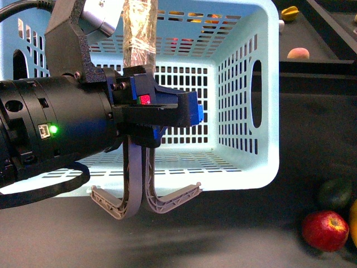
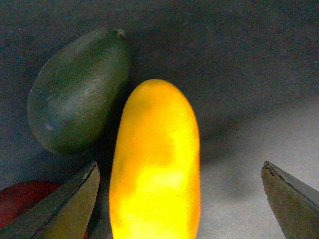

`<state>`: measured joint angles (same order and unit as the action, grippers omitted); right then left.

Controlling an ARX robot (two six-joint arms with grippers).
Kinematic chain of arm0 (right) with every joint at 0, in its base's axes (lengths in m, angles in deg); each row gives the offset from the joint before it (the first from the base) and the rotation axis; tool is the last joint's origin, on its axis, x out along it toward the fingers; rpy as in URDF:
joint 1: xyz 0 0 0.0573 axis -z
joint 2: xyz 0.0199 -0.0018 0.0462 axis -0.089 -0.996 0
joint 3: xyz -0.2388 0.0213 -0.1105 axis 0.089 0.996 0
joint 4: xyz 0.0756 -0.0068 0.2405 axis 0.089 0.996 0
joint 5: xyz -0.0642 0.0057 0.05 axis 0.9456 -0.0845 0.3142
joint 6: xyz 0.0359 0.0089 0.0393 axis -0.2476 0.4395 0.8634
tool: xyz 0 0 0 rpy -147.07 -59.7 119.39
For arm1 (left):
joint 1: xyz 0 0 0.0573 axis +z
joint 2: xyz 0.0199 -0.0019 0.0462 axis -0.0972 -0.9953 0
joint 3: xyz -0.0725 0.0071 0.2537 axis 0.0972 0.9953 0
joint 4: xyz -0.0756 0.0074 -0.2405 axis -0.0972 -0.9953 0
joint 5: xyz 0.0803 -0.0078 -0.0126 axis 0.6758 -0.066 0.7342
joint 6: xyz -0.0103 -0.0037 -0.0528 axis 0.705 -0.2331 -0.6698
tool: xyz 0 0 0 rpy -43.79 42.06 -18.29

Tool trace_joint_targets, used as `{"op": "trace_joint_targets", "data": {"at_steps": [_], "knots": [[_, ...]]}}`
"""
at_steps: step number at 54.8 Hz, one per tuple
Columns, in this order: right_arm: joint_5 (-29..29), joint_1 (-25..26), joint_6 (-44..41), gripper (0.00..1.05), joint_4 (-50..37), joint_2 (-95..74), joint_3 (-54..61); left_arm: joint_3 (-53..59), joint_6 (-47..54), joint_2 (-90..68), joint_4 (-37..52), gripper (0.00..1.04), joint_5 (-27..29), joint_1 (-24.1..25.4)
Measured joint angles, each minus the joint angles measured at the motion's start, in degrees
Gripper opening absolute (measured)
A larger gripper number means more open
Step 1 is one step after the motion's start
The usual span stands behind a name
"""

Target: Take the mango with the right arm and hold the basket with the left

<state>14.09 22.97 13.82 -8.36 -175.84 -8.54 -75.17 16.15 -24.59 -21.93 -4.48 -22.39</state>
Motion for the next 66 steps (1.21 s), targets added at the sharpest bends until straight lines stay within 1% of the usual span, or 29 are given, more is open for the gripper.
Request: {"op": "trace_joint_targets", "data": {"at_steps": [8, 17, 47, 51, 55, 59, 60, 66], "knots": [[1.4, -1.6, -1.4, 0.97, -0.3, -1.9, -0.6, 0.0, 0.0, 0.0, 0.0, 0.05, 0.0, 0.0], [1.4, -2.3, -2.9, 0.97, -0.4, -3.0, -0.8, 0.0, 0.0, 0.0, 0.0, 0.05, 0.0, 0.0], [3.0, -1.5, -4.5, 0.96, -0.2, -8.2, -5.4, 0.0, 0.0, 0.0, 0.0, 0.05, 0.0, 0.0], [3.0, -1.5, -4.6, 0.89, -0.2, -8.5, -5.6, 0.0, 0.0, 0.0, 0.0, 0.05, 0.0, 0.0], [2.9, -1.5, -4.7, 0.78, -0.2, -8.6, -5.6, 0.0, 0.0, 0.0, 0.0, 0.05, 0.0, 0.0], [2.8, -1.5, -4.8, 0.71, -0.2, -8.6, -5.7, 0.0, 0.0, 0.0, 0.0, 0.05, 0.0, 0.0], [2.6, -1.4, -4.8, 0.67, -0.2, -8.6, -5.7, 0.0, 0.0, 0.0, 0.0, 0.05, 0.0, 0.0], [1.9, -1.0, -4.9, 0.59, -0.2, -8.4, -5.4, 0.0, 0.0, 0.0, 0.0, 0.05, 0.0, 0.0]]}}
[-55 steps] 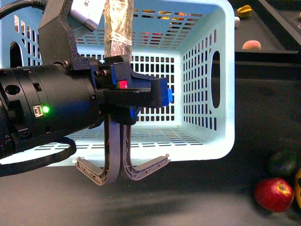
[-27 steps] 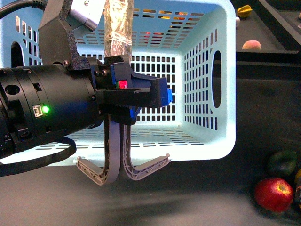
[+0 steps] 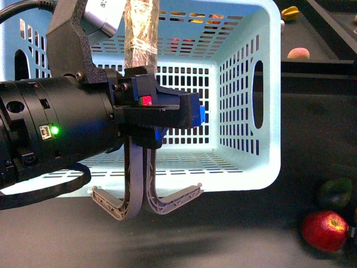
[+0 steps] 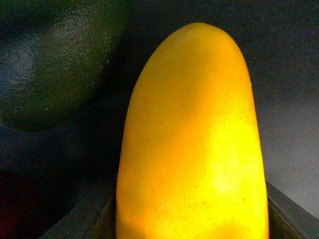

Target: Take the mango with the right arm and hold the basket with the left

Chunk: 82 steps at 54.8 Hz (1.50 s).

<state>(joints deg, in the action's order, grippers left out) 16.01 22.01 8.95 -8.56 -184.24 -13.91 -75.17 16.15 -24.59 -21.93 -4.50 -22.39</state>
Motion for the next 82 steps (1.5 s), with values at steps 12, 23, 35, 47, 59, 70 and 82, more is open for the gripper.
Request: {"op": "trace_joint_targets", "data": {"at_steps": [12, 23, 35, 47, 59, 70, 82], "knots": [[-2.9, 1.6, 2.2, 0.57, 1.0, 3.9, 3.3, 0.0, 0.0, 0.0, 0.0, 0.05, 0.0, 0.0], [-9.0, 1.8, 6.5, 0.57, 1.2, 13.3, 9.3, 0.0, 0.0, 0.0, 0.0, 0.05, 0.1, 0.0], [-14.5, -0.5, 11.9, 0.57, 4.9, 28.5, 16.0, 0.0, 0.0, 0.0, 0.0, 0.05, 0.0, 0.0], [-21.0, -5.9, 16.3, 0.57, 10.0, 45.1, 21.4, 0.0, 0.0, 0.0, 0.0, 0.05, 0.0, 0.0], [-24.6, -16.1, 19.7, 0.57, 15.6, 63.3, 24.3, 0.0, 0.0, 0.0, 0.0, 0.05, 0.0, 0.0], [-23.1, -26.5, 22.0, 0.57, 17.0, 70.6, 23.0, 0.0, 0.0, 0.0, 0.0, 0.05, 0.0, 0.0], [-14.6, -38.2, 23.0, 0.57, 17.8, 61.1, 16.4, 0.0, 0.0, 0.0, 0.0, 0.04, 0.0, 0.0]]}}
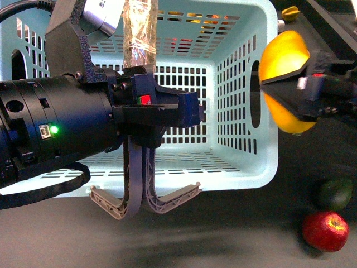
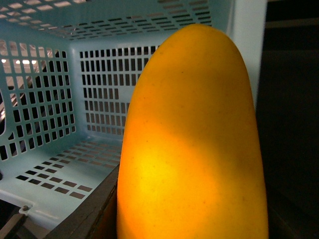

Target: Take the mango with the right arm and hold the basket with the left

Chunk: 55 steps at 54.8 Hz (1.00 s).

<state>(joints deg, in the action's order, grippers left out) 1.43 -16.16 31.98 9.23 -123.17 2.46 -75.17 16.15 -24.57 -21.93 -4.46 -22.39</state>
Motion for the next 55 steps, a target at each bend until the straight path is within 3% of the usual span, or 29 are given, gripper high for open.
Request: {"op": "trace_joint_targets", "data": {"at_steps": [19, 37, 48, 55], "knots": [[5.6, -6.3, 0.6, 0.57, 1.8, -8.3, -8.0, 0.0, 0.0, 0.0, 0.0, 0.04, 0.0, 0.0], [6.1, -6.9, 3.2, 0.99, -1.1, -3.9, -5.4, 0.1, 0.3, 0.0, 0.0, 0.04, -0.1, 0.0], [8.0, -4.9, 4.4, 0.97, -0.9, 5.9, 0.2, 0.5, -0.1, 0.0, -0.1, 0.04, 0.2, -0.1], [14.2, -2.7, 4.1, 0.97, 2.5, 15.9, 6.2, 0.5, 0.0, 0.0, -0.1, 0.04, 0.3, -0.1]]}}
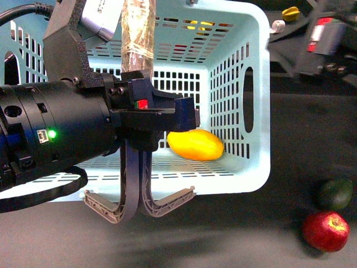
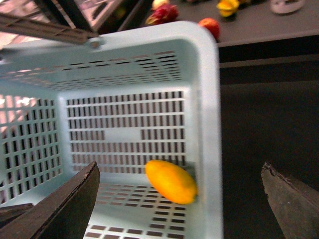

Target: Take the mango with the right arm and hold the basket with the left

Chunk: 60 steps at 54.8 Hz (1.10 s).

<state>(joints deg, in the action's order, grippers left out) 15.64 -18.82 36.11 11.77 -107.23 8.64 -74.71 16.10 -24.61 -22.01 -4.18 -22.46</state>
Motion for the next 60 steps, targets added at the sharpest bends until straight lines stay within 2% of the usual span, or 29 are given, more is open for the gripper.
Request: {"op": "trace_joint_targets", "data": {"at_steps": [10, 16, 23, 34, 48, 51, 53, 56, 60], "knots": [[9.4, 0.9, -2.4, 0.97, 7.1, 14.3, 8.5, 0.0, 0.0, 0.0, 0.0, 0.04, -0.1, 0.0], [11.8, 1.7, -3.0, 0.97, 9.2, 20.6, 12.0, 0.0, 0.0, 0.0, 0.0, 0.04, -0.2, 0.0], [17.1, 2.2, -2.7, 0.97, 16.2, 31.4, 17.3, 0.0, -0.1, 0.0, 0.0, 0.04, -0.4, 0.0], [21.1, 3.3, -1.1, 0.97, 24.4, 42.0, 20.3, 0.0, 0.0, 0.0, 0.0, 0.04, -0.3, 0.0], [21.2, 3.5, -0.6, 0.97, 24.7, 42.9, 20.4, 0.0, 0.0, 0.0, 0.0, 0.04, -0.1, 0.0], [19.6, 4.0, -2.8, 0.92, 17.4, 40.8, 22.4, 0.0, 0.0, 0.0, 0.0, 0.04, -0.2, 0.0], [17.7, 4.7, -6.7, 0.85, 7.7, 39.7, 25.2, 0.0, 0.0, 0.0, 0.0, 0.04, -0.2, 0.0], [16.5, 5.8, -11.8, 0.72, -2.2, 40.3, 25.4, 0.0, 0.0, 0.0, 0.0, 0.04, -0.2, -0.1], [15.4, 6.9, -14.9, 0.58, -1.0, 45.5, 25.4, 0.0, 0.0, 0.0, 0.0, 0.04, -0.3, 0.0]]}}
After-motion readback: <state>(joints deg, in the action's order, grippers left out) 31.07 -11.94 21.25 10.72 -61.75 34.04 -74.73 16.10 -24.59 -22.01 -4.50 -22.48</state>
